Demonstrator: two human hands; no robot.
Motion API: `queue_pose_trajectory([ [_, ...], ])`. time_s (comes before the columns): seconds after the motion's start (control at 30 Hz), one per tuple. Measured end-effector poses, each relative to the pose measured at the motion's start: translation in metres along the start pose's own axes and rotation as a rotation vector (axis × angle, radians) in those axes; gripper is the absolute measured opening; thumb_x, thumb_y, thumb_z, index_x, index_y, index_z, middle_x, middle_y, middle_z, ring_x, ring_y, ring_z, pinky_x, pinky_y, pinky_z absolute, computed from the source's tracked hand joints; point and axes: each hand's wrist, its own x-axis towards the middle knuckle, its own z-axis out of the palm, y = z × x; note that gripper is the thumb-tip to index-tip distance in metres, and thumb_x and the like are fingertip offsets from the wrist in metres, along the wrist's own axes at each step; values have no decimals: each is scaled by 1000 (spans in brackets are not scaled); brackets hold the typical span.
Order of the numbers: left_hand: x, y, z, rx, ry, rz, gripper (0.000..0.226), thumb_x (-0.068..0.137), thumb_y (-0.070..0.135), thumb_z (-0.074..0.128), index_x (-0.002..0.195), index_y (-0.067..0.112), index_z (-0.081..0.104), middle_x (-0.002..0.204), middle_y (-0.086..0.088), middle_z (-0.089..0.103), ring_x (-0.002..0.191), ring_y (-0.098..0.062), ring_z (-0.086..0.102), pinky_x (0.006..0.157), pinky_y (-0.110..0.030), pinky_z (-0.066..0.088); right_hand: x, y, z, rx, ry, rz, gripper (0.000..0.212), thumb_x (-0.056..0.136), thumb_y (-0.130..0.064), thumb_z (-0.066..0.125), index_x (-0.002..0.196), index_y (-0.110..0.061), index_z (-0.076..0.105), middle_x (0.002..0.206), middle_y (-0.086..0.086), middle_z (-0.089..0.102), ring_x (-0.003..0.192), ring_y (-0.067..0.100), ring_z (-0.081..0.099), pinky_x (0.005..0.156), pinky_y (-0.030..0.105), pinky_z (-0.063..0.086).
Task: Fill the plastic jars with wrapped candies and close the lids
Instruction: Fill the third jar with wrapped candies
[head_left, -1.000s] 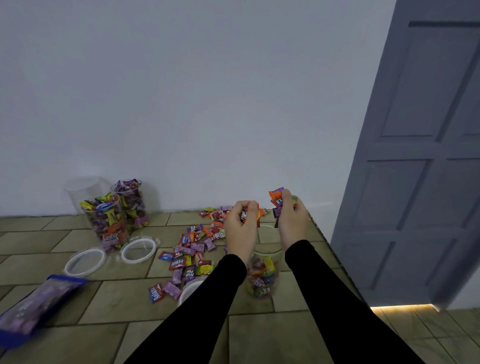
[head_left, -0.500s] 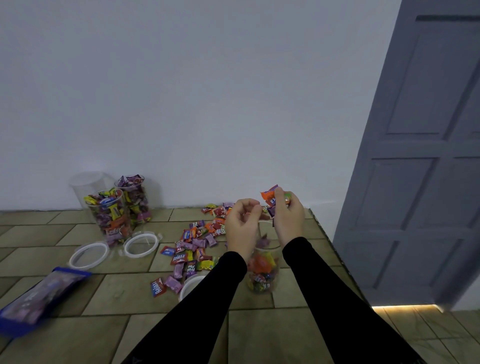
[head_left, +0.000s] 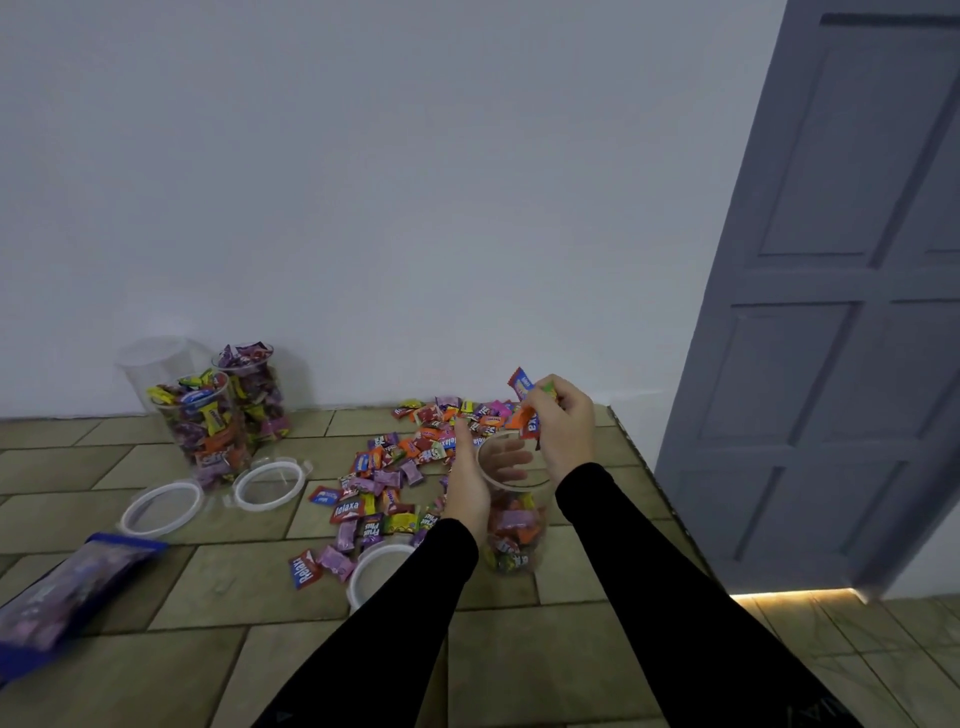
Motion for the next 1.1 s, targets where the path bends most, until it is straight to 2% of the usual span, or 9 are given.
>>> queue_pose_trajectory([
  [0.17, 3, 1, -2, -4, -22, -20, 84, 86, 75, 26, 98, 5, 72, 103, -27, 68, 82, -33, 62, 94, -51, 47, 1, 3, 4, -75, -76, -25, 10, 59, -8, 54, 49, -10, 54, 51, 10, 49, 48, 23, 47, 53, 33, 39],
  [0.3, 5, 2, -4, -29, -18, -18, 85, 85, 74, 29, 110, 3, 68, 111, -29, 65, 85, -35, 60, 85, -47, 50, 7, 8, 5, -181, -74, -61, 11, 53, -14, 56, 46, -21, 53, 49, -2, 47, 54, 22, 44, 55, 34, 36],
  [0.37, 5, 3, -3, -35, -20, 5, 77, 87, 71, 31, 99, 9, 74, 108, -28, 66, 80, -34, 61, 85, -46, 50, 8, 12, 6, -220, -69, -91, 5, 53, -19, 56, 50, -18, 52, 54, 1, 48, 56, 22, 45, 55, 35, 37],
  [0.43, 10, 2, -5, -34, -20, 10, 74, 89, 70, 31, 91, 11, 76, 98, -24, 69, 77, -33, 61, 81, -45, 51, 9, 14, 7, -249, -65, -131, 5, 56, -17, 54, 54, -13, 51, 57, 0, 48, 58, 20, 44, 57, 31, 37],
  [0.57, 17, -3, -9, -11, -36, 9, 85, 86, 74, 34, 114, 0, 66, 97, -23, 68, 80, -33, 62, 81, -46, 52, 12, 18, 8, -270, -80, -173, 8, 63, -11, 55, 59, -13, 49, 61, -2, 43, 58, 16, 38, 57, 26, 32],
  [0.63, 20, -6, -12, -1, -55, 31, 85, 87, 74, 34, 105, -1, 70, 96, -22, 70, 81, -34, 65, 84, -45, 53, 14, 19, 9, -264, -90, -160, 22, 69, -4, 61, 58, -17, 46, 61, -2, 42, 61, 16, 39, 59, 28, 34],
  [0.7, 22, -6, -12, -4, -51, 28, 80, 89, 72, 32, 84, 3, 73, 78, -16, 69, 68, -29, 62, 71, -36, 53, 16, 20, 10, -266, -97, -147, 31, 73, -2, 66, 58, -18, 44, 62, 2, 42, 62, 17, 39, 60, 29, 34],
  [0.97, 21, -4, -13, 31, -35, 30, 72, 93, 65, 31, 92, 4, 69, 80, -18, 71, 69, -30, 63, 69, -37, 53, 12, 11, 10, -82, -196, -56, 37, 97, -21, 51, 66, -1, 54, 56, 3, 48, 52, 15, 43, 54, 20, 38],
  [1.1, 22, -3, -12, 3, 20, 32, 77, 89, 70, 36, 100, 1, 69, 95, -25, 69, 86, -37, 62, 89, -53, 49, 10, 9, 9, -69, -236, -56, 33, 99, -16, 46, 72, 1, 55, 60, 5, 48, 52, 13, 42, 52, 18, 36],
])
